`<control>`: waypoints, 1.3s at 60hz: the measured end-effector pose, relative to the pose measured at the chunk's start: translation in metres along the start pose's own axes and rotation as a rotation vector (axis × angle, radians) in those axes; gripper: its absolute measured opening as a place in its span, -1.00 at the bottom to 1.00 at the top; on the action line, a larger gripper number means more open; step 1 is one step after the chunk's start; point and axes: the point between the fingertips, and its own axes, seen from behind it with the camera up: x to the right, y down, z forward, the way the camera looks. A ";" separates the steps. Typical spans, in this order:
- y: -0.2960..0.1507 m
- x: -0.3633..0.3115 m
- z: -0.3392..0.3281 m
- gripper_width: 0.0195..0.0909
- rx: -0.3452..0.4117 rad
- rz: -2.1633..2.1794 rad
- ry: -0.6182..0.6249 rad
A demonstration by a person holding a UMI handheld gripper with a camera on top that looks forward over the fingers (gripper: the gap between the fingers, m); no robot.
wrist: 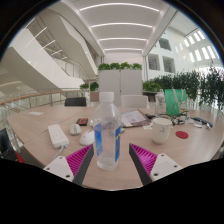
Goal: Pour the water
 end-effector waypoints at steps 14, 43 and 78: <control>-0.016 -0.012 0.072 0.49 0.030 0.020 0.022; -0.037 -0.024 0.103 -0.54 -0.106 0.205 -0.161; -0.162 0.080 0.150 -0.54 -0.094 2.203 -0.490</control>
